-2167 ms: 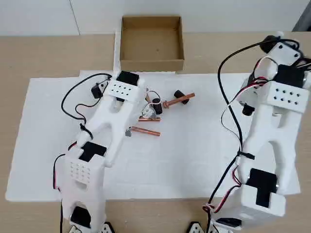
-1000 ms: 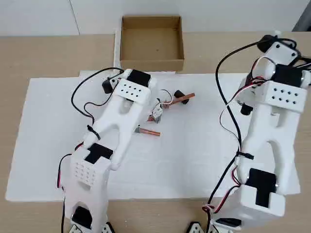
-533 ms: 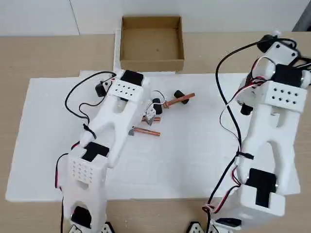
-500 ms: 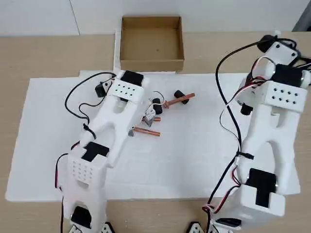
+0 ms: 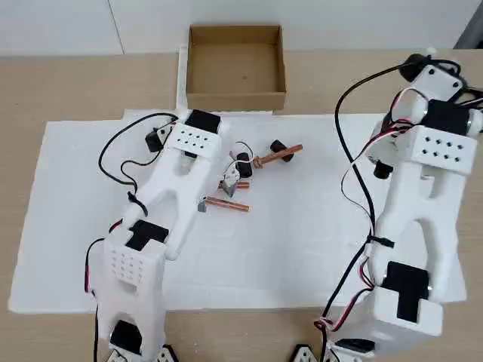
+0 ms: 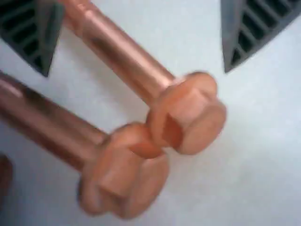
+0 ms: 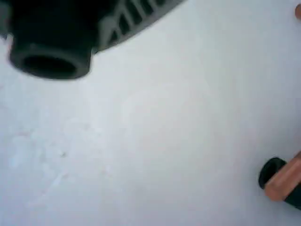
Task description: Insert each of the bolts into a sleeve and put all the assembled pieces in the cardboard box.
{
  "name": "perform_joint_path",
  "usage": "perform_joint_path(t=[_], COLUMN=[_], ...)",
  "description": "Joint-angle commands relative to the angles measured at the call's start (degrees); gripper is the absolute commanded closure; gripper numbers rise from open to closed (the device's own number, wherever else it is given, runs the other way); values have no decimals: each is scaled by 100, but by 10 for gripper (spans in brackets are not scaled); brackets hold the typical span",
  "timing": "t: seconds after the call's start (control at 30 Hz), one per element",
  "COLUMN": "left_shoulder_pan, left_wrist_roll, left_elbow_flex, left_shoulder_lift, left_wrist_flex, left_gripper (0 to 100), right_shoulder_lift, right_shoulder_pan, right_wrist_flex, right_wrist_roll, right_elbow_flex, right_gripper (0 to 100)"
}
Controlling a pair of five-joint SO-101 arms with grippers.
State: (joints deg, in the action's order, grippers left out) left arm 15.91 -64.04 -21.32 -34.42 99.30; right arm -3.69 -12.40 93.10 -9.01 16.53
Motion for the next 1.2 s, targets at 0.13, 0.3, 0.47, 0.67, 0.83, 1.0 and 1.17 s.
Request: perform_joint_path(t=[0.13,0.3,0.47,0.67,0.83,1.0,1.17], left_shoulder_pan=[-26,-26,-26,9,9,18,26], left_wrist_roll=[-44,-53,-53,-26,-26,-26,70], left_elbow_flex=[-40,-110,-110,-110,-110,-110,-110], left_shoulder_lift=[-387,-484,-484,-484,-484,-484,-466], left_wrist_flex=[105,105,105,105,105,114,114], left_gripper=[778,778,779,846,949,967,968], right_shoulder_lift=[347,347,347,347,347,347,347], right_shoulder_pan=[40,40,40,48,57,110,110], right_wrist_flex=[-31,-22,-22,-22,-22,-31,-40], right_wrist_roll=[18,18,18,-9,-123,-123,-123], right_elbow_flex=[273,273,273,273,273,273,273], right_gripper=[995,995,995,995,995,995,995])
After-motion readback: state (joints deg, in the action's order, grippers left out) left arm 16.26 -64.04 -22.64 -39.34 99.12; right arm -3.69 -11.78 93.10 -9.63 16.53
